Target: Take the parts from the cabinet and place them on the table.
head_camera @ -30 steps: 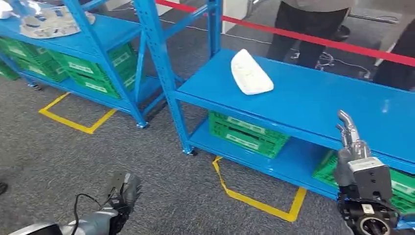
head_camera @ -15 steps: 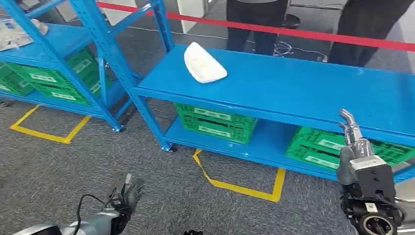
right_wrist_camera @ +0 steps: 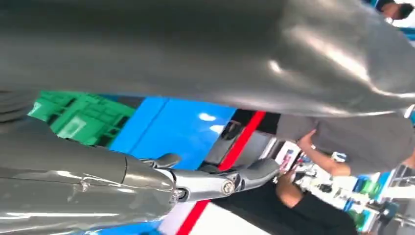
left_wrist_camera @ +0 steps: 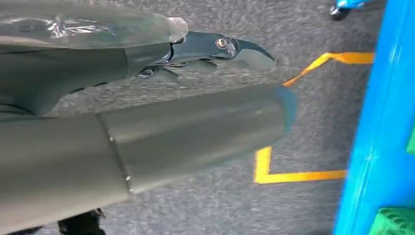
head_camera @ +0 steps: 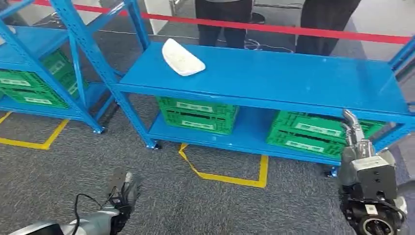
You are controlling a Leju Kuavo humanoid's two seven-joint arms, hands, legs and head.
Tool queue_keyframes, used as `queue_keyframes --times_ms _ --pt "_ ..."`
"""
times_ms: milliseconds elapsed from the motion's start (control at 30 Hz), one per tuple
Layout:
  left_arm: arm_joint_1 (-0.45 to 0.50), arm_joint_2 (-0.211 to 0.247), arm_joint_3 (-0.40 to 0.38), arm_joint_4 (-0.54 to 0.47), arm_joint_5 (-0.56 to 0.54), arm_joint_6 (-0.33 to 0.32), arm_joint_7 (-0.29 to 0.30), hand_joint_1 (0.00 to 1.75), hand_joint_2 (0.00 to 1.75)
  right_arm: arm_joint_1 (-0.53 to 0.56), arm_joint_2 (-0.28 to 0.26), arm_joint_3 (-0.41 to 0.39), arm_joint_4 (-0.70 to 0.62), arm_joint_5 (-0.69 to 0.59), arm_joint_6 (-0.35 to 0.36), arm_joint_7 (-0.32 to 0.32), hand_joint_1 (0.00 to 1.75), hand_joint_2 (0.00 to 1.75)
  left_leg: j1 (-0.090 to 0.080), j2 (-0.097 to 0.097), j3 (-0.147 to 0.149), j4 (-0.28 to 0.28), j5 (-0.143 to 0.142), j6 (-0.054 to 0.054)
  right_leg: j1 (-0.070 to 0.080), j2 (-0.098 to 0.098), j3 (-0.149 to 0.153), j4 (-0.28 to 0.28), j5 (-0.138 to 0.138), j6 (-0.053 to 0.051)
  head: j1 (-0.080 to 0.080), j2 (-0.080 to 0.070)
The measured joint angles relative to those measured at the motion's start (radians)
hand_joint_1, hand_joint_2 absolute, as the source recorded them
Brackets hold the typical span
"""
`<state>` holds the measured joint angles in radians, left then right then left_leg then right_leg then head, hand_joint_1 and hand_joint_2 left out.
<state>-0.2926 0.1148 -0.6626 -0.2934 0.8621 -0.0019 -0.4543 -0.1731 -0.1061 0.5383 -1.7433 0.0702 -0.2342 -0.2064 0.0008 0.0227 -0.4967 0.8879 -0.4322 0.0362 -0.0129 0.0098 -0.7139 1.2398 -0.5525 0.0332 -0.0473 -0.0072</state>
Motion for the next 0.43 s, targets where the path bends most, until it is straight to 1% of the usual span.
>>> queue_keyframes --times_ms 33,67,100,133,167,200,233,267,300,333,367,400,433 --pt "0.001 0.000 0.000 0.000 0.000 0.000 0.000 0.00 0.00 0.001 0.000 0.000 0.000 0.001 -0.002 0.000 0.00 0.00 0.003 0.005 -0.010 0.002 0.007 -0.006 -0.008 -0.003 0.004 0.027 0.018 0.007 0.000 0.000" --pt "0.002 0.000 0.000 0.000 0.000 0.000 0.000 0.00 0.00 0.003 0.000 0.000 0.000 0.005 -0.004 -0.002 0.00 0.00 0.007 0.013 -0.021 0.005 0.011 -0.012 -0.014 -0.005 0.030 0.005 0.052 0.016 0.000 0.000" --pt "0.002 0.000 0.000 0.000 0.000 0.000 0.000 0.00 0.00 0.003 0.000 0.000 0.000 0.008 -0.005 -0.003 0.00 0.00 0.012 0.019 -0.030 0.010 0.014 -0.017 -0.019 -0.008 0.078 -0.056 0.085 0.024 0.000 0.000" --pt "0.001 0.000 0.000 0.000 0.000 0.000 0.000 0.00 0.00 0.003 0.000 0.000 0.000 0.009 -0.005 -0.005 0.00 0.00 0.017 0.023 -0.037 0.018 0.015 -0.022 -0.025 -0.014 0.142 -0.149 0.107 0.032 0.000 0.000" --pt "0.001 0.002 0.000 0.000 0.000 0.000 0.000 0.00 0.00 0.002 0.000 0.000 0.000 0.008 -0.005 -0.007 0.00 0.00 0.017 0.026 -0.041 0.028 0.014 -0.029 -0.031 -0.024 0.206 -0.252 0.096 0.042 0.002 0.000" --pt "0.001 0.002 0.000 0.000 0.000 0.001 0.000 0.00 0.00 0.001 0.000 0.000 0.000 0.005 -0.005 -0.008 0.00 0.00 0.015 0.028 -0.050 0.035 0.013 -0.038 -0.015 -0.019 0.250 -0.289 0.071 0.033 0.008 0.000" --pt "0.000 0.002 0.000 0.000 -0.001 0.001 0.000 0.00 0.00 0.003 0.000 0.000 -0.002 0.003 -0.005 -0.011 0.00 0.00 0.013 0.030 -0.051 0.040 0.018 -0.046 -0.018 -0.019 0.240 -0.295 0.067 0.019 0.004 0.000" --pt "0.000 0.001 0.000 0.000 -0.001 0.002 0.000 0.00 0.00 0.005 0.000 0.000 -0.002 0.002 -0.005 -0.011 0.00 0.00 0.011 0.030 -0.053 0.044 0.023 -0.052 -0.016 -0.017 0.237 -0.294 0.065 0.008 0.003 0.000" --pt "0.000 0.001 0.000 0.000 -0.001 0.002 0.000 0.00 0.00 0.007 0.000 0.001 -0.002 0.002 -0.005 -0.012 0.00 0.00 0.013 0.032 -0.058 0.045 0.018 -0.058 -0.018 -0.016 0.236 -0.296 0.065 0.000 0.001 0.000" --pt "0.000 0.003 0.000 0.000 -0.001 0.002 0.000 0.00 0.00 0.008 0.000 0.001 -0.002 0.000 -0.005 -0.013 0.00 0.00 0.016 0.028 -0.057 0.047 0.004 -0.049 -0.018 -0.015 0.234 -0.296 0.064 -0.002 0.000 0.000" --pt "0.000 0.003 0.000 0.000 -0.001 0.002 0.000 0.00 0.00 0.009 0.000 0.000 -0.002 -0.002 -0.004 -0.013 0.00 0.00 0.016 0.026 -0.058 0.043 0.016 -0.023 -0.015 -0.015 0.234 -0.296 0.066 -0.005 -0.002 0.000" --pt "0.000 0.003 0.000 0.000 -0.001 0.002 0.001 0.00 0.00 0.008 0.000 0.000 -0.002 -0.002 -0.003 -0.015 0.00 0.00 0.015 0.026 -0.060 0.043 0.022 -0.005 -0.012 -0.014 0.232 -0.296 0.069 -0.010 -0.002 0.000" --pt "-0.001 0.003 0.000 0.000 -0.001 0.002 0.001 0.00 0.00 0.009 0.000 0.000 -0.002 -0.002 -0.002 -0.016 0.00 0.00 0.015 0.025 -0.059 0.042 0.024 0.001 -0.010 -0.014 0.230 -0.296 0.071 -0.014 -0.003 0.000"
